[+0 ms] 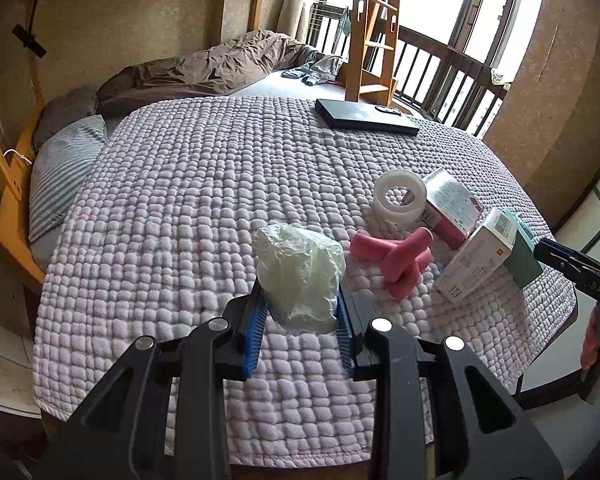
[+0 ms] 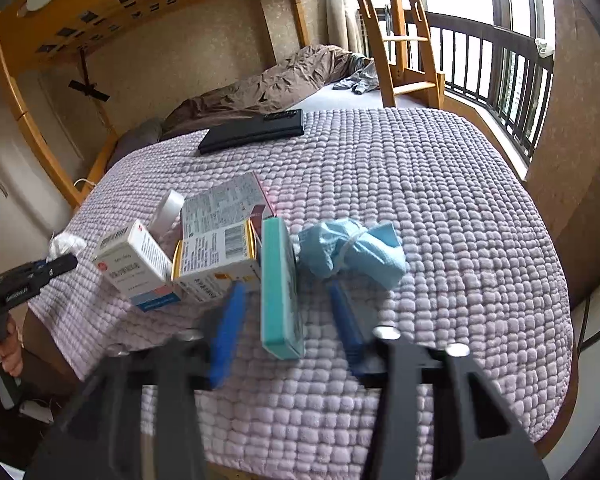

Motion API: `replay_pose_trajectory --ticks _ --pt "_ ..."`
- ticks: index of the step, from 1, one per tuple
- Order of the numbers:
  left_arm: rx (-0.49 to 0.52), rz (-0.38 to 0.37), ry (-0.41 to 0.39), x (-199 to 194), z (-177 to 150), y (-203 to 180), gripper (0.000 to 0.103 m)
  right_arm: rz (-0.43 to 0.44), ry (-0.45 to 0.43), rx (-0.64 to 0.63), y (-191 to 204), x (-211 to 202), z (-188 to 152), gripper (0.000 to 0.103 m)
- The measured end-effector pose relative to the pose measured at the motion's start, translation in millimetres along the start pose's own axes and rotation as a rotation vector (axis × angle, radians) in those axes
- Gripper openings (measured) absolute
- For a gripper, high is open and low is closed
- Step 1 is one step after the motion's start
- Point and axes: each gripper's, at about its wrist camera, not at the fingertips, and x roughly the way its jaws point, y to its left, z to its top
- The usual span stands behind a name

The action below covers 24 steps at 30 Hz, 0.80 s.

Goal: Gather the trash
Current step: 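Carry the white tissue and teal sponge over the white bin with both tools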

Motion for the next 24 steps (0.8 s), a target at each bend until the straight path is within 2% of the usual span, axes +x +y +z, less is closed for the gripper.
replay_pose_trajectory --ticks 8,9,11,13,24 --pt "-0.023 -0.004 0.001 -5 -6 6 0.034 0.001 0.049 -0.036 7 22 8 0.046" --pt "-0.024 -0.004 0.002 -6 -7 7 0.034 0.000 0.058 -0.036 7 26 8 0.043" --pt "-0.021 -0.003 0.002 -7 -8 7 0.033 -0.009 0.090 -0.043 5 37 8 0.022" --pt "-0.018 -0.003 0.000 -8 -9 6 0.034 -0.018 0.105 -0.055 6 42 6 0.016" --pt "-0.012 -0.032 -0.001 -17 -13 -7 0.033 0.026 0.031 -0.041 4 1 -3 0.016"
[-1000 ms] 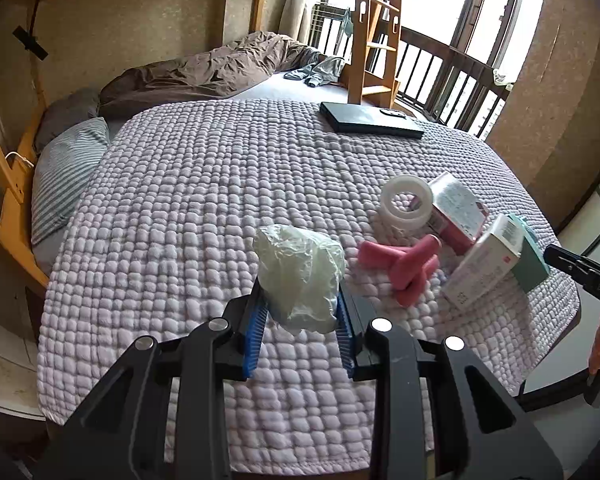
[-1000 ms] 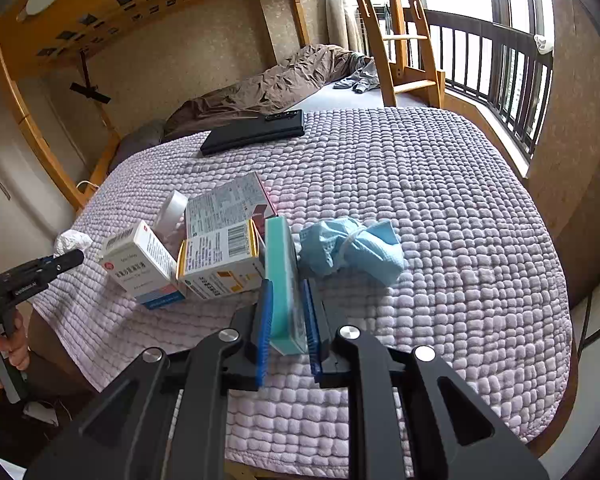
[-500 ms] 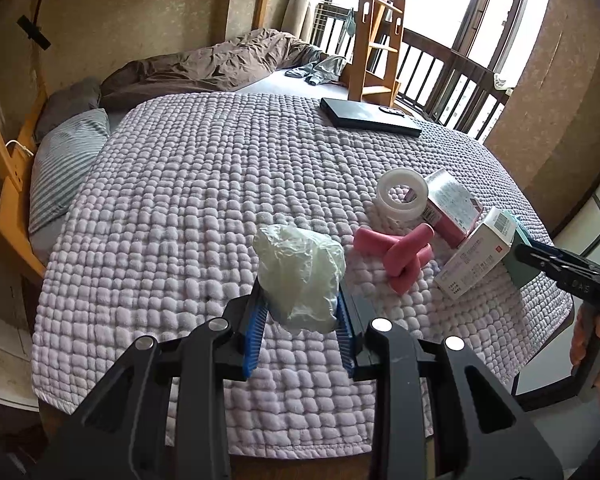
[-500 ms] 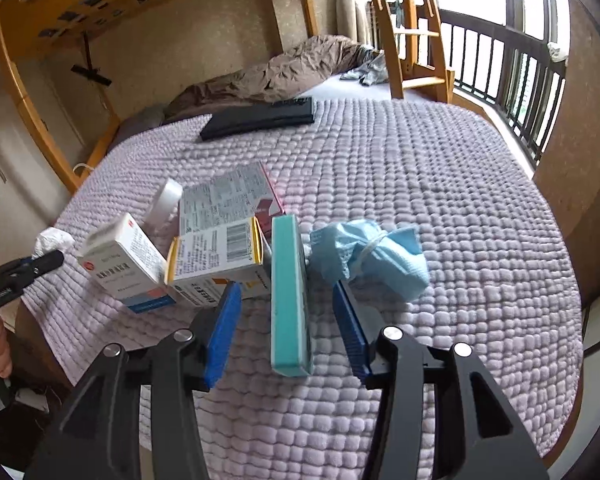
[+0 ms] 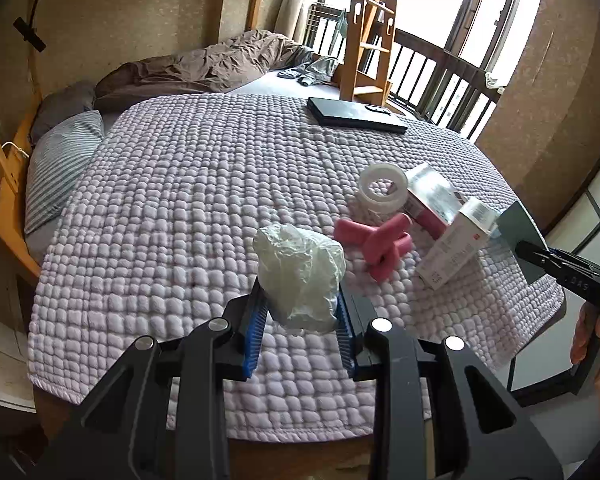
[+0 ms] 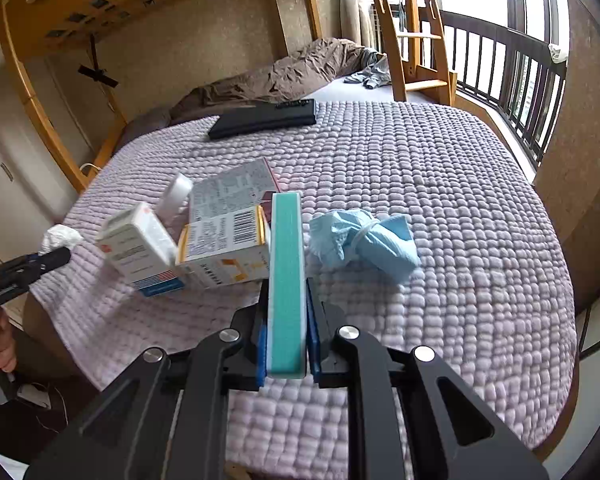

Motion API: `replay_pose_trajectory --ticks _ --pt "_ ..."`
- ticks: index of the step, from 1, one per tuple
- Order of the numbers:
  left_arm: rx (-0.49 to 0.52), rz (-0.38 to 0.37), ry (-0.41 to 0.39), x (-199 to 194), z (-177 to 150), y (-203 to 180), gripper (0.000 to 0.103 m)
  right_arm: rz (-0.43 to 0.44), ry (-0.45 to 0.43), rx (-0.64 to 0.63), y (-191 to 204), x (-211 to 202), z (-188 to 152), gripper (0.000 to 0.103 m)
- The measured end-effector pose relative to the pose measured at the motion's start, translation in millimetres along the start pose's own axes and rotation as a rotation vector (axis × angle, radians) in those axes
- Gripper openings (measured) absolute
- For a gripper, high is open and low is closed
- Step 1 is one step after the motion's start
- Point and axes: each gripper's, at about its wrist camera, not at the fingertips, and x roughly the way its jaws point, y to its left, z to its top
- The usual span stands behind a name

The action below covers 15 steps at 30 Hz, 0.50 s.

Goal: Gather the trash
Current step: 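Carry the white tissue and teal sponge over the white bin with both tools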

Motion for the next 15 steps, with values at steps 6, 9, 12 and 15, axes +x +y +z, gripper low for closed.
replay_pose_trajectory --ticks 6,9,12,15 --pt "0.003 -0.029 0.007 -7 -7 -9 0.033 0.033 -0.016 0.012 4 -27 -13 0.016" --pt "0.005 -0.044 0.010 -11 -11 -15 0.033 0.055 -0.021 0.017 8 -37 -21 0.016" --pt "0.011 -0.053 0.011 -16 -15 -21 0.033 0.072 -0.018 0.010 13 -44 -27 0.016" --pt "0.017 -0.061 0.011 -19 -18 -25 0.033 0.090 -0.014 0.003 20 -51 -35 0.016"
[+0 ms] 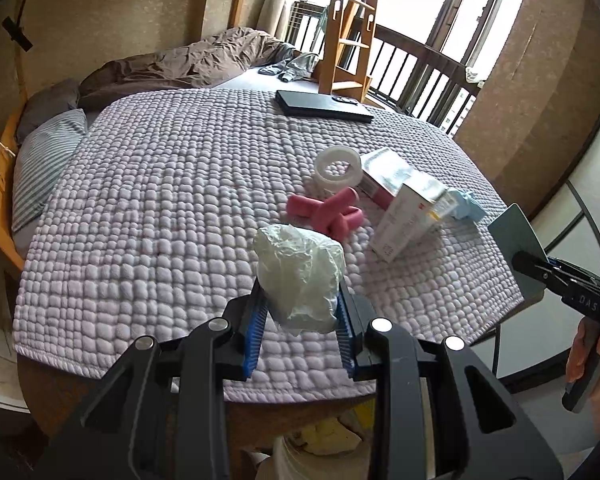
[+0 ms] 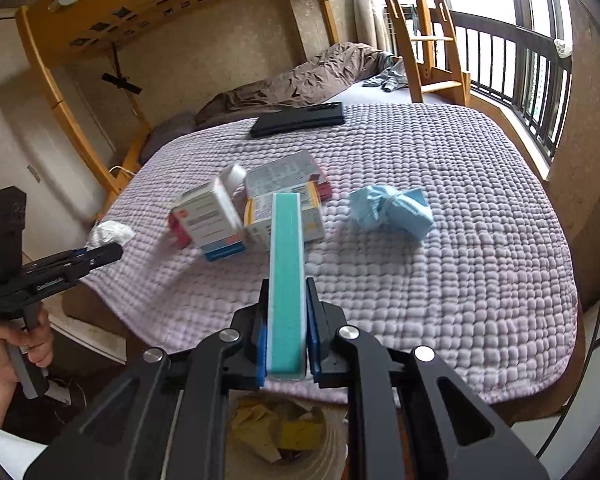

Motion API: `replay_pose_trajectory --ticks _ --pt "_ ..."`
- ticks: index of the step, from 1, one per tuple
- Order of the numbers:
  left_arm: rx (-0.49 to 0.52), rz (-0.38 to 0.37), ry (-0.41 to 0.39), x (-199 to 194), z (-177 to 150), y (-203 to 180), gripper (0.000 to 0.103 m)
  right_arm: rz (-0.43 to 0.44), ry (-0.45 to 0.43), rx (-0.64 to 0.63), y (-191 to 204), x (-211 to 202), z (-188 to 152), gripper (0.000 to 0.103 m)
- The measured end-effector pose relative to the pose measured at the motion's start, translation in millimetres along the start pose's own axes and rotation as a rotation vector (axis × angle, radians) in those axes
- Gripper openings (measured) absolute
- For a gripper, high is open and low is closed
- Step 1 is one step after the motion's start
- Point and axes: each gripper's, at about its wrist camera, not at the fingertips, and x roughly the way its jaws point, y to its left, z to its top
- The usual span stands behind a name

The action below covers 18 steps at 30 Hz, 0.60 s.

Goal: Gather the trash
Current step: 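Carry the white tissue and teal sponge over the white bin with both tools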

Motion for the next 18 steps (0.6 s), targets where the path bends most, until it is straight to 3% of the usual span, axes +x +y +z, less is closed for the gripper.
replay_pose_trajectory --ticks 18 --pt "0.082 -0.033 0.029 -16 -24 -40 0.033 0.067 0.041 -0.058 39 -15 -29 0.016"
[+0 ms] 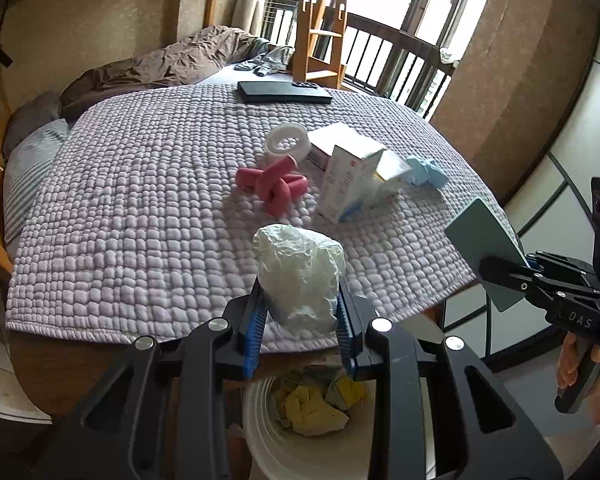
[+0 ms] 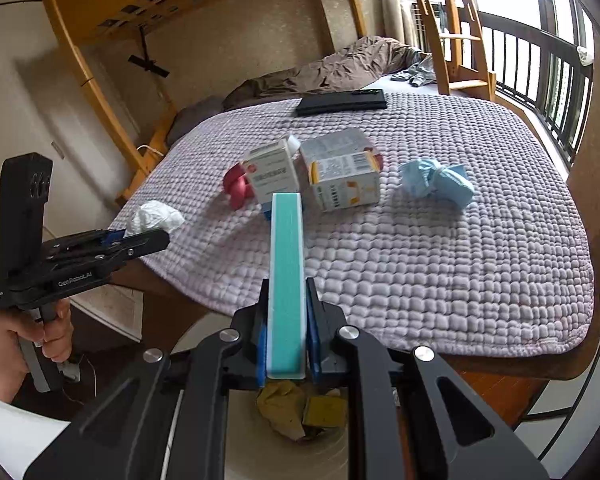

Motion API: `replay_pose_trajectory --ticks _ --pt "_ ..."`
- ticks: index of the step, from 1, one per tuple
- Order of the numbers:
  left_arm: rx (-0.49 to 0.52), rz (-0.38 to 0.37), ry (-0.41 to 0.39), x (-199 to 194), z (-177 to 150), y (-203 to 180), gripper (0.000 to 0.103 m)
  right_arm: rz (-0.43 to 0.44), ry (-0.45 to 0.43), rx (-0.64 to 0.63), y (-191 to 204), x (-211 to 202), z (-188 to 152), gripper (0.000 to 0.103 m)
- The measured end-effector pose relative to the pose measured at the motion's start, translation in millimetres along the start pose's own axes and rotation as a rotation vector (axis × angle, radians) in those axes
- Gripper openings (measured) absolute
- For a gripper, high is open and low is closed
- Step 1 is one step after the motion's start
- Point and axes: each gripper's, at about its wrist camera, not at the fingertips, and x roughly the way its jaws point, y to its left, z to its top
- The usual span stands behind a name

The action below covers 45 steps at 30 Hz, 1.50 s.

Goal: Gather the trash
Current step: 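Carry the white tissue and teal sponge over the white bin with both tools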

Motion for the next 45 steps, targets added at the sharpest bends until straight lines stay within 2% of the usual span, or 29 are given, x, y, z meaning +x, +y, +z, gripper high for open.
replay_pose_trajectory --ticks 13,30,45 --pt "0.051 -0.023 0.046 -3 -19 -17 0.033 0.031 0.031 -0.020 15 -9 -20 0.016" --pt "0.102 -0.070 0.124 -6 -48 -33 0.033 0.082 0.114 -0.056 31 -14 -47 0.016" --pt "0.148 -0.062 0.199 10 -71 -41 0.033 0.090 0.220 -0.070 32 7 -67 0.016"
